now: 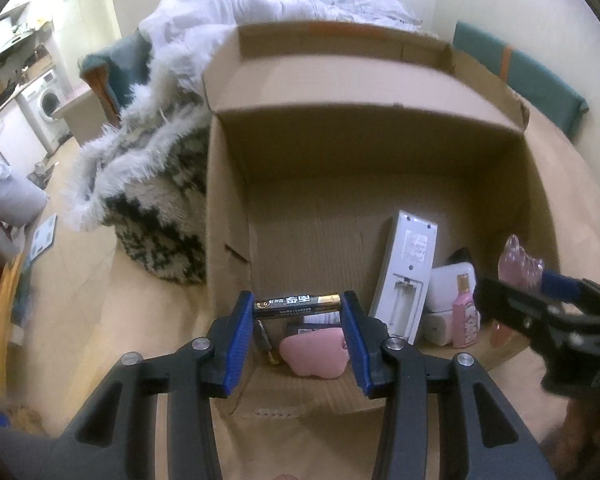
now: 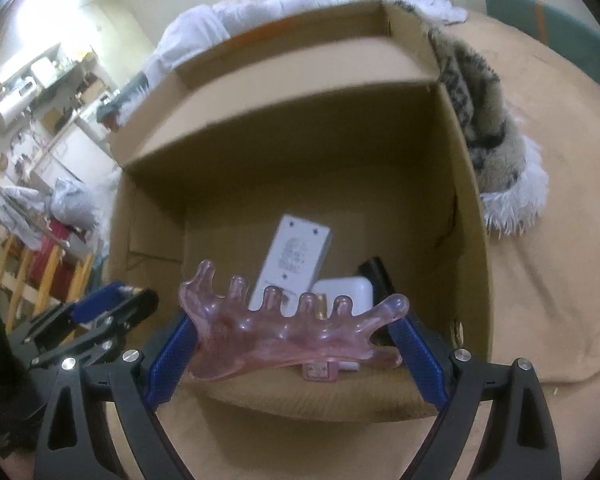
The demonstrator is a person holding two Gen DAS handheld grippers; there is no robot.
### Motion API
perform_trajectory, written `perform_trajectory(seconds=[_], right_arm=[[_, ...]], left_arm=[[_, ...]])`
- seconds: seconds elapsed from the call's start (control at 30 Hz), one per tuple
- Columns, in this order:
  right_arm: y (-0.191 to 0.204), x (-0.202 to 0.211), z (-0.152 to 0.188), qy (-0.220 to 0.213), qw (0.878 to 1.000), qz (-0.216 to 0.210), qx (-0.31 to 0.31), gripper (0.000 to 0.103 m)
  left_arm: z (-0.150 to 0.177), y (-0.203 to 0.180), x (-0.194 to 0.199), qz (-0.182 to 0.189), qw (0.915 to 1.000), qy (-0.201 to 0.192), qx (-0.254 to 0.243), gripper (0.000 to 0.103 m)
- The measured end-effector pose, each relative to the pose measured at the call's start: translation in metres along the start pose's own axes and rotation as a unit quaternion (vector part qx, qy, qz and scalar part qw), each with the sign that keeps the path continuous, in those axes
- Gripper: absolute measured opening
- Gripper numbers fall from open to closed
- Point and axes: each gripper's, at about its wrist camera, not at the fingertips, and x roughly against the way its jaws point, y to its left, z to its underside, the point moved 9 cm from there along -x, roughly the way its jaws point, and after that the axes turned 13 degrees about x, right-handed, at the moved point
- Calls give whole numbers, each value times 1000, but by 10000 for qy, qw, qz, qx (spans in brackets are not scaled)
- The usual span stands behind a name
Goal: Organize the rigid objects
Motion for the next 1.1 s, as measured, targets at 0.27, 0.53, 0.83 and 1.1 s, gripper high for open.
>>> perform_trajectory(seconds=[0.27, 0.53, 0.83, 1.1], right_arm=[[-16, -20, 22, 645, 9973, 230, -283, 99], [-16, -24, 20, 672, 9966, 234, -419, 99], [-13, 6, 8, 47, 9980, -11, -629, 103], [-10, 47, 2, -570, 9968, 250, -502, 103]], left_arm=[[11, -3, -16, -138, 9995, 157, -257, 40], [14, 1, -23, -178, 9991, 248, -300, 40], [8, -10, 7, 181, 9993, 163, -296, 90], [-10, 15, 60, 194, 9991, -363, -65, 96]])
